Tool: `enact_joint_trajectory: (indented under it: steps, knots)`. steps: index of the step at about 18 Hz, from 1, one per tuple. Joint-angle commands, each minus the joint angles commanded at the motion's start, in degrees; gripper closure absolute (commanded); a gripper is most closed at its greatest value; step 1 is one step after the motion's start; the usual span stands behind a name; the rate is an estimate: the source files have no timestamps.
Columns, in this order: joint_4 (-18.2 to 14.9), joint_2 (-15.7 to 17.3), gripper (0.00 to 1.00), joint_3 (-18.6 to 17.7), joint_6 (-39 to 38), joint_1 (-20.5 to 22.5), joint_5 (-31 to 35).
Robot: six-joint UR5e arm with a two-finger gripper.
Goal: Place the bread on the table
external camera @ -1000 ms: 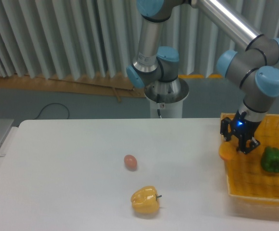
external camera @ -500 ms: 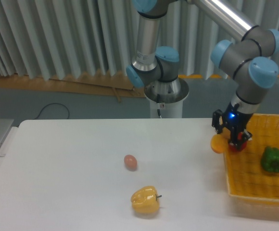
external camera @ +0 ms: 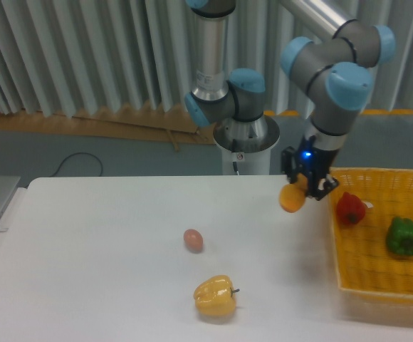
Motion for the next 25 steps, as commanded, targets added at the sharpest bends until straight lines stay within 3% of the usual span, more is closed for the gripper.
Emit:
enact_joint_trajectory:
  steps: [3, 9, 15, 20, 23, 25]
  knots:
    - [1.4, -1.22, 0.59, 0.7, -5.01, -3.34, -0.79]
    - [8.17, -4.13, 0.59, 0.53, -9.86, -7.3, 0.0]
    - [13.09, -6.41, 0.58, -0.26, -9.34, -7.57, 3.32]
    - [13.71, -9.39, 0.58, -2.29, -5.03, -7.13, 4.57]
    - [17.91, -10.72, 0.58, -3.24, -2.24, -7.3, 5.7]
    - [18.02, -11.16, 0.58, -3.34, -1.78, -7.83, 7.98]
